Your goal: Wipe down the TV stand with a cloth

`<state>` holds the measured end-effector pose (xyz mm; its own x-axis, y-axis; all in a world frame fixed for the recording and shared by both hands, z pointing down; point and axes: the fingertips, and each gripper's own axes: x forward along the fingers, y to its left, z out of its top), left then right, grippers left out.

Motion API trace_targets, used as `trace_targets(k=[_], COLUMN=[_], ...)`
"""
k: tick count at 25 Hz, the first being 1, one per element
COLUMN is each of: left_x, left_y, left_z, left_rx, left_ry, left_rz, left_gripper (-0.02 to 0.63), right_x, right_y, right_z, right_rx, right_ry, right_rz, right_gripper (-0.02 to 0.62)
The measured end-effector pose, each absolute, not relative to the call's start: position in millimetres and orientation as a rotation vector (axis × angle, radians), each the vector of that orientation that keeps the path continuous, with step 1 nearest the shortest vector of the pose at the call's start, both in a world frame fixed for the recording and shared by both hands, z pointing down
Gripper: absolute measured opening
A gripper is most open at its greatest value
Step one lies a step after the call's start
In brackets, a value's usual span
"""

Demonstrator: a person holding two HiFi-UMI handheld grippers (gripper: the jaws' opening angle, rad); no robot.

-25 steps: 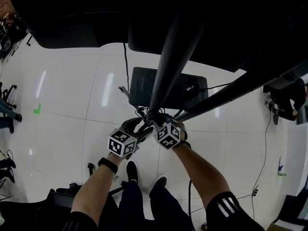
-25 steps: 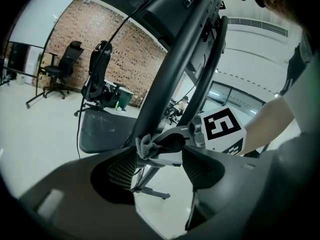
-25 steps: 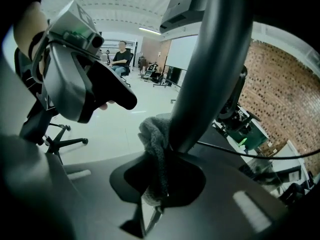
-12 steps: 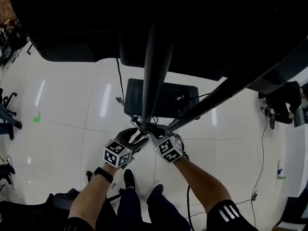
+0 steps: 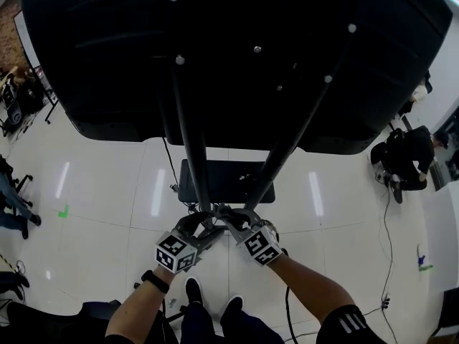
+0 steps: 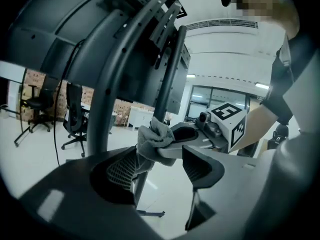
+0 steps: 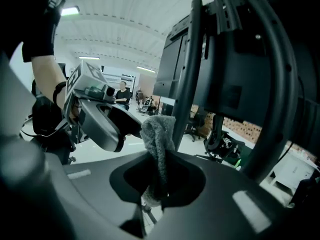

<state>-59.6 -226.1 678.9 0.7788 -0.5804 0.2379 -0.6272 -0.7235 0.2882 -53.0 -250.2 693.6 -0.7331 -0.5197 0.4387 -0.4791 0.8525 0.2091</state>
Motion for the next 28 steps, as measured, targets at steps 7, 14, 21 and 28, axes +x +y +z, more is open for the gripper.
trace_targets(k=[7, 14, 21, 28], left_x=[-19, 6, 8, -1], left_y=[-205, -184, -179, -178], left_z=[568, 489, 415, 349], left_rx=[2.742, 2.833, 2.977, 3.111], left_ry=[-0.938, -0.906, -0.853, -0.804], left_rz=[0.126, 0.112, 0.087, 0.013], left_gripper=[0.311, 0.311, 0.311, 0.311], right_x=[-19, 9, 19, 20], right_y=[-237, -233, -234, -239], right_z=[570, 465, 370, 291], right_rx=[0.769, 0.826, 0.931, 1.060], right_ry=[-2.594, -2.613, -2.613, -2.557], right_rz=[-0.285, -0.374, -0.504, -0.630], right_gripper=[0.034, 0.034, 0.034, 0.034])
